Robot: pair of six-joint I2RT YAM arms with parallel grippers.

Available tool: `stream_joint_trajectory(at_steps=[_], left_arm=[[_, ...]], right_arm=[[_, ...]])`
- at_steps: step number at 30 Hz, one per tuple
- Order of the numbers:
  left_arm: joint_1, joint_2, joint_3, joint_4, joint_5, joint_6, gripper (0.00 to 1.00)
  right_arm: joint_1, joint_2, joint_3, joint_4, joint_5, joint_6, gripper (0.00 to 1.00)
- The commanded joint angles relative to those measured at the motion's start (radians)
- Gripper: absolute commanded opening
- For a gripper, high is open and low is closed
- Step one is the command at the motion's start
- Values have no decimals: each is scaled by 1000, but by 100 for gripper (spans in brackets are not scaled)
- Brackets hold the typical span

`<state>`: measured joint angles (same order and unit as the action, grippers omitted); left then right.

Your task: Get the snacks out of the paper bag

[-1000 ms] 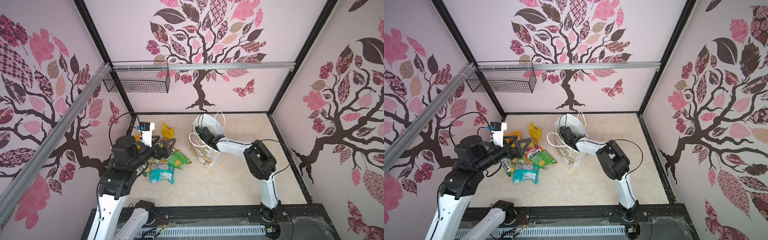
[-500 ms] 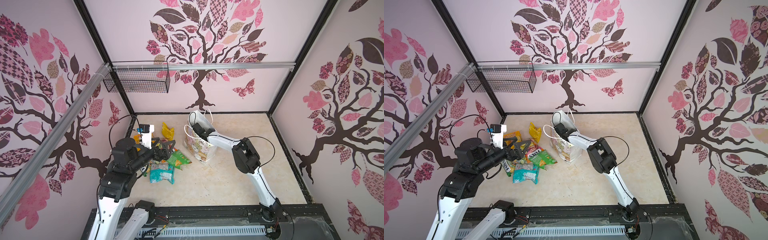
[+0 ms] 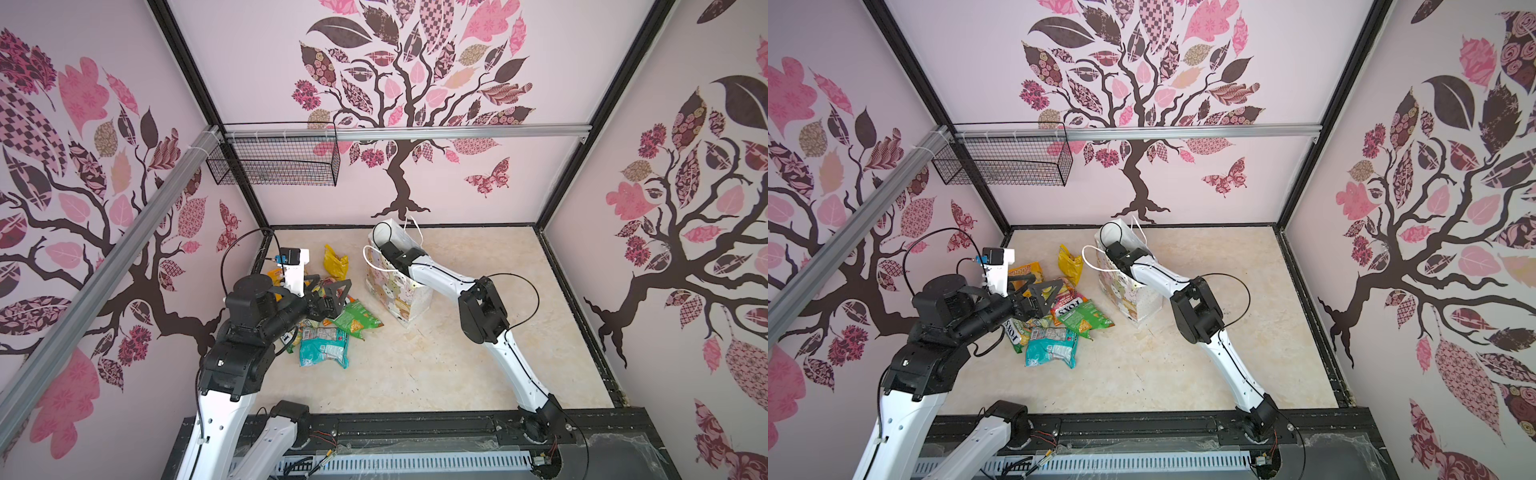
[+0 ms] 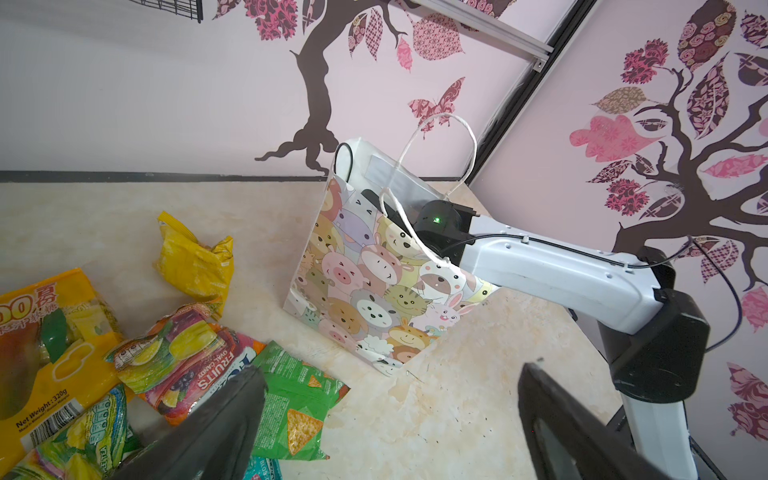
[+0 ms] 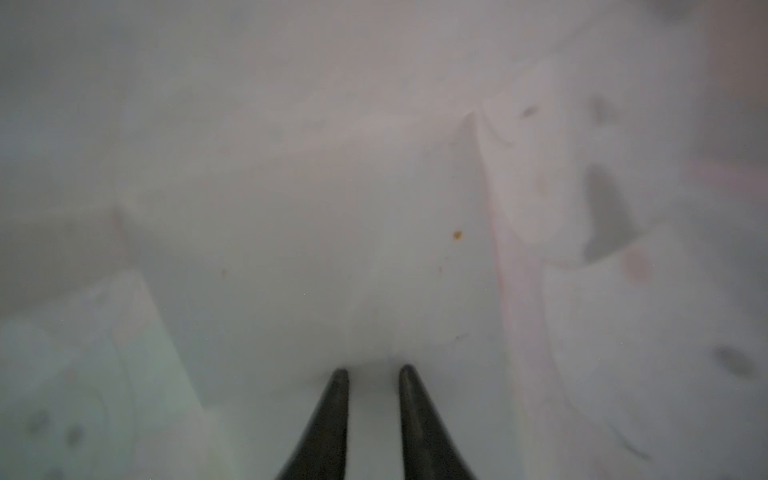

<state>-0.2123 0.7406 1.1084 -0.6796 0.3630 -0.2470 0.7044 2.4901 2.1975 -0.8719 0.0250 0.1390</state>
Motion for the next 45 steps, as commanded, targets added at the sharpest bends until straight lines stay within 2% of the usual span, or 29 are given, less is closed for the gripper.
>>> stream_joint_trajectory(at_steps=[1, 10, 11, 13, 14, 16, 18, 21, 23, 27, 31, 33, 35, 37, 39, 41, 45], left_arm=[[-2, 0, -26, 35, -6, -12, 97], [-4, 6, -32, 45, -19, -18, 97], [-3, 6, -33, 46, -25, -18, 97], [-3, 4, -34, 50, -45, -18, 97], [-3, 1, -36, 54, -63, -18, 97], [-3, -6, -42, 62, -114, -17, 97], [-3, -24, -60, 76, -207, -18, 97], [-2, -69, -128, 125, -405, -17, 97], [-3, -107, -196, 167, -560, -25, 97], [-1, -168, -348, 254, -767, 20, 98], [0, -183, -487, 327, -919, 34, 98], [1, -178, -545, 368, -949, 59, 98], [4, -179, -641, 499, -976, 120, 98], [30, -187, -738, 649, -969, 154, 98], [109, -182, -800, 753, -880, 133, 96], [223, -146, -817, 784, -757, 38, 96], [240, -21, -829, 903, -806, 66, 98]], right_arm=[[-2, -132, 18, -95, -10, -3, 2], [-3, -301, 104, -139, 14, 12, 0], [-2, -326, 108, -136, 10, 17, 2], [-2, -379, 106, -123, 0, 23, 10], [-2, -410, 105, -116, 1, 27, 18], [-3, -472, 103, -102, 8, 37, 42], [-2, -552, 71, -73, 28, 46, 57], [-2, -728, -101, 40, 89, 51, 70], [-2, -893, -310, 184, 141, 53, 78], [-4, -1229, -739, 496, 255, 51, 98], [-6, -1535, -1150, 783, 474, -1, 99], [-19, -1624, -1302, 873, 585, -22, 100], [-51, -1663, -1435, 951, 687, -46, 100], [-99, -1657, -1551, 1037, 728, -68, 100], [-157, -1615, -1647, 1130, 714, -92, 100], [-231, -1538, -1738, 1275, 684, -113, 100], [-352, -1316, -1805, 1420, 655, -83, 100]])
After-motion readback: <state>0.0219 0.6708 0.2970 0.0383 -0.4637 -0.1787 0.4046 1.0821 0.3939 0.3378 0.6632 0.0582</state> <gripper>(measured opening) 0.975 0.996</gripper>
